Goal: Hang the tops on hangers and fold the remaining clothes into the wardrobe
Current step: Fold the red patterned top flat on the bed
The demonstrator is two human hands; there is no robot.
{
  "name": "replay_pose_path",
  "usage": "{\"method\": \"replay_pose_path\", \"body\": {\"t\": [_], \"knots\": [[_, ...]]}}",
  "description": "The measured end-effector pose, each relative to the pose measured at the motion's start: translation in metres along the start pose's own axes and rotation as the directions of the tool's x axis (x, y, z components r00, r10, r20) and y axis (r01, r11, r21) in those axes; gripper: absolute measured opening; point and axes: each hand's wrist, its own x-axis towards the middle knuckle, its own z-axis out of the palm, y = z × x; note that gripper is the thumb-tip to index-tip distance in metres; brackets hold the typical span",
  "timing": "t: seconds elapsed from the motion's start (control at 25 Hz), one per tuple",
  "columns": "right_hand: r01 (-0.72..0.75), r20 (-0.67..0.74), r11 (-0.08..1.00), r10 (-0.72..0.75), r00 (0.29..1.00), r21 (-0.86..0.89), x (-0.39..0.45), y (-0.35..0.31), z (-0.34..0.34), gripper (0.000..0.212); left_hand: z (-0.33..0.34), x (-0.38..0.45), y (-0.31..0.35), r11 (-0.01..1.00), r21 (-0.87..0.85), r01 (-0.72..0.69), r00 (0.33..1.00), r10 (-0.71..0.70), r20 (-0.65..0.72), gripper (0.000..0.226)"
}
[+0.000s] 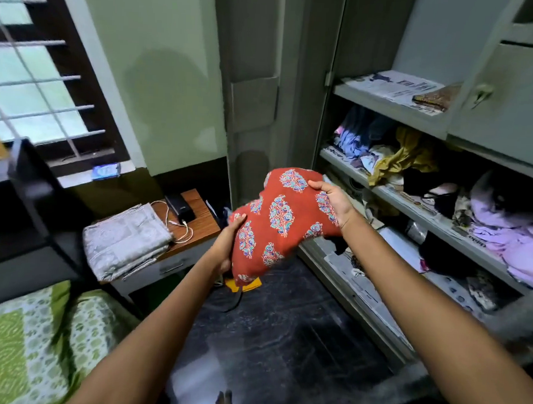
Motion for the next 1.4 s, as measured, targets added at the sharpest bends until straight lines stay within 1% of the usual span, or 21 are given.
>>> {"method": "replay_pose_path", "body": {"t": [0.04, 0.12, 0.2, 0.28, 0.32, 0.36, 0.4, 0.48, 0.56, 0.64, 0.68, 0.72, 0.8, 0.84, 0.92, 1.0, 1.08, 1.16, 1.2, 1.32, 1.4], "knots": [[0.023, -0.022, 1.000, -0.023, 0.999, 0.004, 0.018, -0.010, 0.004, 0.042, 0.003, 0.017, 0.009, 0.998, -0.037, 0.047, 0.998, -0.045, 0.040, 0.036], [0.064, -0.088, 0.998, -0.063, 0.994, 0.008, 0.050, -0.028, 0.011, 0.035, 0.008, 0.047, 0.028, 0.987, -0.108, 0.123, 0.986, -0.109, 0.126, 0.040], [0.084, -0.141, 0.996, -0.080, 0.987, 0.027, 0.075, -0.045, 0.019, 0.033, 0.015, 0.078, 0.044, 0.961, -0.204, 0.186, 0.965, -0.140, 0.223, 0.052], [0.110, -0.166, 0.993, -0.104, 0.981, 0.032, 0.092, -0.061, 0.021, 0.036, 0.025, 0.101, 0.052, 0.921, -0.277, 0.274, 0.928, -0.178, 0.329, 0.074], [0.121, -0.176, 0.992, -0.115, 0.978, 0.024, 0.100, -0.072, 0.019, 0.041, 0.031, 0.115, 0.056, 0.904, -0.284, 0.320, 0.906, -0.205, 0.370, 0.081], [0.123, -0.196, 0.992, -0.117, 0.974, 0.019, 0.107, -0.081, 0.016, 0.045, 0.037, 0.126, 0.057, 0.880, -0.301, 0.368, 0.881, -0.226, 0.415, 0.083], [0.131, -0.218, 0.991, -0.124, 0.968, 0.018, 0.111, -0.091, 0.012, 0.047, 0.046, 0.139, 0.060, 0.866, -0.318, 0.386, 0.876, -0.237, 0.420, 0.078], [0.161, -0.292, 0.986, -0.163, 0.942, -0.029, 0.119, -0.112, -0.002, 0.036, 0.063, 0.164, 0.067, 0.866, -0.342, 0.365, 0.897, -0.229, 0.378, 0.060], [0.172, -0.352, 0.983, -0.183, 0.918, -0.063, 0.123, -0.137, -0.024, 0.026, 0.079, 0.188, 0.079, 0.880, -0.336, 0.336, 0.900, -0.196, 0.388, 0.044], [0.145, -0.388, 0.982, -0.180, 0.904, -0.118, 0.126, -0.165, -0.052, 0.025, 0.091, 0.214, 0.095, 0.925, -0.281, 0.258, 0.899, -0.123, 0.421, 0.045], [0.115, -0.401, 0.981, -0.170, 0.900, -0.159, 0.129, -0.181, -0.066, 0.026, 0.099, 0.228, 0.103, 0.944, -0.238, 0.227, 0.894, -0.105, 0.436, 0.049], [0.070, -0.407, 0.977, -0.149, 0.901, -0.202, 0.131, -0.198, -0.080, 0.027, 0.110, 0.244, 0.111, 0.964, -0.204, 0.173, 0.904, -0.073, 0.420, 0.049], [-0.062, -0.419, 0.949, -0.077, 0.905, -0.310, 0.140, -0.233, -0.104, 0.028, 0.136, 0.279, 0.120, 0.988, -0.148, 0.036, 0.941, 0.017, 0.338, 0.042], [-0.132, -0.430, 0.913, -0.052, 0.901, -0.386, 0.146, -0.252, -0.116, 0.028, 0.151, 0.294, 0.126, 0.993, -0.119, -0.023, 0.956, 0.057, 0.288, 0.038], [-0.238, -0.457, 0.795, -0.054, 0.888, -0.557, 0.163, -0.291, -0.139, 0.025, 0.181, 0.317, 0.138, 0.992, -0.074, -0.106, 0.974, 0.119, 0.195, 0.039], [-0.273, -0.476, 0.633, -0.173, 0.862, -0.724, 0.180, -0.337, -0.162, 0.018, 0.220, 0.341, 0.156, 0.980, -0.067, -0.190, 0.967, 0.198, 0.158, 0.040], [-0.280, -0.477, 0.486, -0.347, 0.808, -0.828, 0.194, -0.385, -0.181, 0.011, 0.265, 0.364, 0.174, 0.961, -0.098, -0.259, 0.951, 0.272, 0.146, 0.041], [-0.297, -0.460, 0.380, -0.474, 0.751, -0.876, 0.206, -0.430, -0.194, 0.004, 0.311, 0.381, 0.187, 0.947, -0.124, -0.297, 0.944, 0.311, 0.112, 0.044], [-0.315, -0.452, 0.336, -0.507, 0.734, -0.888, 0.213, -0.450, -0.203, 0.005, 0.333, 0.386, 0.191, 0.947, -0.135, -0.292, 0.947, 0.306, 0.099, 0.043], [-0.443, -0.488, 0.219, -0.517, 0.703, -0.869, 0.231, -0.494, -0.230, 0.026, 0.386, 0.399, 0.202, 0.960, -0.159, -0.232, 0.966, 0.247, 0.079, 0.037], [-0.556, -0.533, 0.135, -0.530, 0.659, -0.821, 0.241, -0.517, -0.257, 0.030, 0.419, 0.413, 0.207, 0.969, -0.163, -0.183, 0.965, 0.209, 0.160, 0.036]]}}
